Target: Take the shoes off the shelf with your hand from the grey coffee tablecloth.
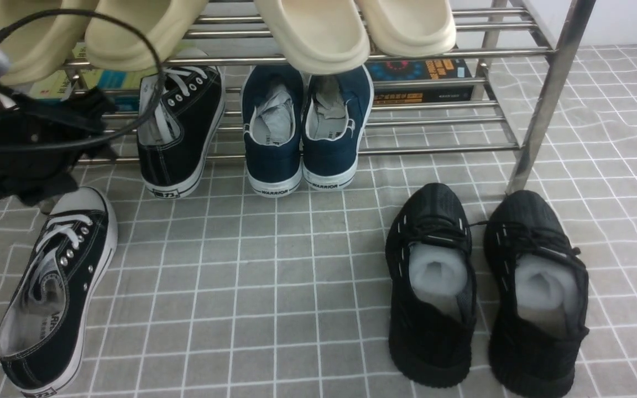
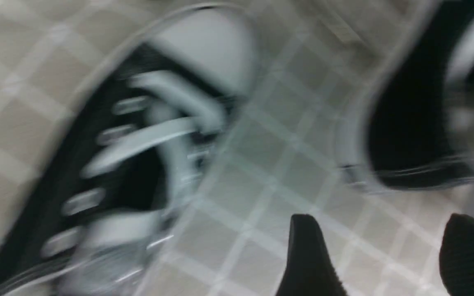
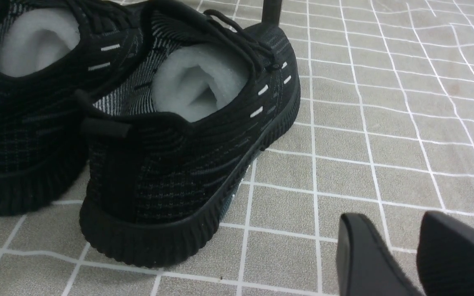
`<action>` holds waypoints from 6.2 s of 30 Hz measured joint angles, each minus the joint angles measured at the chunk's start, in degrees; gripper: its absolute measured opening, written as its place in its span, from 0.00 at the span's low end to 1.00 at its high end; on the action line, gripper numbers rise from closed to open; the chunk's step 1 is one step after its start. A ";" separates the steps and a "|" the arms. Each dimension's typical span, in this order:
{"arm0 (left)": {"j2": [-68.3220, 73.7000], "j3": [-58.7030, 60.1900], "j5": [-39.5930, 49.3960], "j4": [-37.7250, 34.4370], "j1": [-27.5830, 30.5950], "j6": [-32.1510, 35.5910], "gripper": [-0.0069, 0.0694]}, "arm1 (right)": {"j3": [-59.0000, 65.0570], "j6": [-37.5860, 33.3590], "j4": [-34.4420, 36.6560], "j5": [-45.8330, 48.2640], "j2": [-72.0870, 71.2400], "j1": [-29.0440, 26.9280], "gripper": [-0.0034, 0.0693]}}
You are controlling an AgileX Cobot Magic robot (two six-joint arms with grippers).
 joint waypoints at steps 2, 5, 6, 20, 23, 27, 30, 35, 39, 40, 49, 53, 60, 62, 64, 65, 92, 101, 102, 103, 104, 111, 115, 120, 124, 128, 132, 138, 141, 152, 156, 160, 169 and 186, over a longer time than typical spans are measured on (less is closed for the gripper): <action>2.95 -1.60 -3.65 -0.29 -0.42 -2.36 0.67 | 0.00 0.00 0.00 0.00 0.00 0.00 0.36; 5.72 -2.99 -5.60 -0.74 -0.42 -4.11 0.67 | 0.00 0.00 0.00 0.00 0.00 0.00 0.36; 6.67 -3.41 -5.96 -1.17 -0.42 -4.43 0.67 | 0.00 0.00 0.00 0.00 0.00 0.00 0.36; 16.07 -4.93 -11.15 -7.37 -0.64 -4.71 0.66 | 0.00 0.00 -0.02 0.00 0.00 0.00 0.37; 16.90 -4.93 -12.16 -8.13 -1.39 -4.84 0.60 | 0.00 0.00 -0.02 0.05 0.00 0.00 0.37; 17.98 -4.98 -10.44 -7.27 -1.99 -4.70 0.33 | 0.00 0.00 -0.02 0.05 0.00 0.00 0.38; 18.17 -4.98 -8.59 -6.02 -2.05 -4.64 0.18 | 0.00 0.00 -0.02 0.05 0.00 0.00 0.38; 15.32 -4.93 2.38 -3.53 -2.53 -4.56 0.12 | 0.00 0.00 -0.02 0.05 0.00 0.00 0.38; 9.87 -3.36 12.28 1.23 -2.53 -3.87 0.12 | 0.00 0.00 -0.02 0.05 0.00 0.00 0.38; 7.28 -1.95 15.26 3.13 -2.53 -3.51 0.12 | 0.00 0.00 -0.02 0.05 0.00 0.00 0.38; 1.26 7.08 18.70 1.56 -2.53 -2.09 0.12 | 0.00 0.00 -0.02 0.05 0.00 0.00 0.38; 1.26 8.32 17.36 -0.65 -2.59 -1.93 0.12 | 0.00 0.00 -0.02 0.05 0.00 0.00 0.38; 1.25 8.38 18.21 -0.43 -3.44 -1.36 0.12 | 0.00 0.00 0.03 0.05 0.00 0.00 0.38; 1.25 8.38 18.48 0.34 -4.33 -1.15 0.12 | 0.00 0.00 0.03 0.05 0.00 0.00 0.38; 1.25 8.38 18.72 1.87 -6.00 -1.29 0.12 | 0.00 0.00 0.03 0.05 0.00 0.00 0.38; 1.25 8.38 18.92 3.39 -7.32 -2.69 0.12 | 0.00 0.00 -0.02 0.05 0.00 0.00 0.38; 1.25 8.87 25.32 10.90 -8.36 -11.68 0.16 | 0.00 0.00 -0.02 0.05 0.00 0.00 0.38; -2.45 6.39 24.58 12.85 -8.36 -9.12 0.44 | 0.00 0.00 -0.02 0.05 0.00 0.00 0.38; -3.81 5.58 24.95 13.08 -8.36 -8.28 0.48 | 0.00 0.00 -0.02 0.05 0.00 0.00 0.38; -5.69 4.45 25.47 13.31 -8.36 -7.30 0.50 | 0.00 0.00 -0.02 0.05 0.00 0.00 0.38; -7.32 3.53 26.34 13.54 -8.36 -5.52 0.52 | 0.00 0.00 -0.02 0.05 0.00 0.00 0.38; -23.94 2.64 36.85 11.36 -8.36 15.47 0.39 | 0.00 0.00 -0.02 0.05 0.00 0.00 0.38; -36.78 12.12 32.01 6.99 -8.36 24.00 0.14 | 0.00 0.00 -0.02 0.05 0.00 0.00 0.38; -49.22 25.21 13.71 2.89 -8.36 26.95 0.09 | 0.00 0.00 -0.02 0.05 0.00 0.00 0.38; -55.91 33.01 1.90 2.88 -8.36 27.75 0.09 | 0.00 0.00 -0.02 0.05 0.00 0.00 0.38; -58.74 37.26 -1.08 4.35 -8.36 27.87 0.09 | 0.00 0.00 -0.02 0.05 0.00 0.00 0.38; -59.02 39.63 -1.40 6.47 -8.36 27.89 0.09 | 0.00 0.00 -0.02 0.05 0.00 0.00 0.38; -59.02 40.50 -2.15 6.83 -8.36 27.89 0.10 | 0.00 0.00 -0.02 0.05 0.00 0.00 0.38; -60.79 43.39 -3.35 6.58 -8.21 27.89 0.11 | 0.00 0.00 -0.02 0.05 0.00 0.00 0.38; -80.14 59.25 -5.61 7.63 2.28 27.89 0.12 | 0.00 0.00 -0.02 0.05 0.00 0.00 0.38; -82.03 63.06 -7.38 8.57 2.78 27.89 0.12 | 0.00 0.00 -0.02 0.05 0.00 0.00 0.38; -82.26 63.30 -8.57 9.68 2.85 27.89 0.13 | 0.00 0.00 -0.02 0.05 0.00 0.00 0.38; -82.26 63.36 -8.57 9.91 2.85 27.94 0.13 | 0.00 0.00 -0.02 0.05 0.00 0.00 0.38; -82.26 63.36 -8.57 10.08 4.12 27.94 0.15 | 0.00 0.00 -0.02 0.05 0.00 0.00 0.38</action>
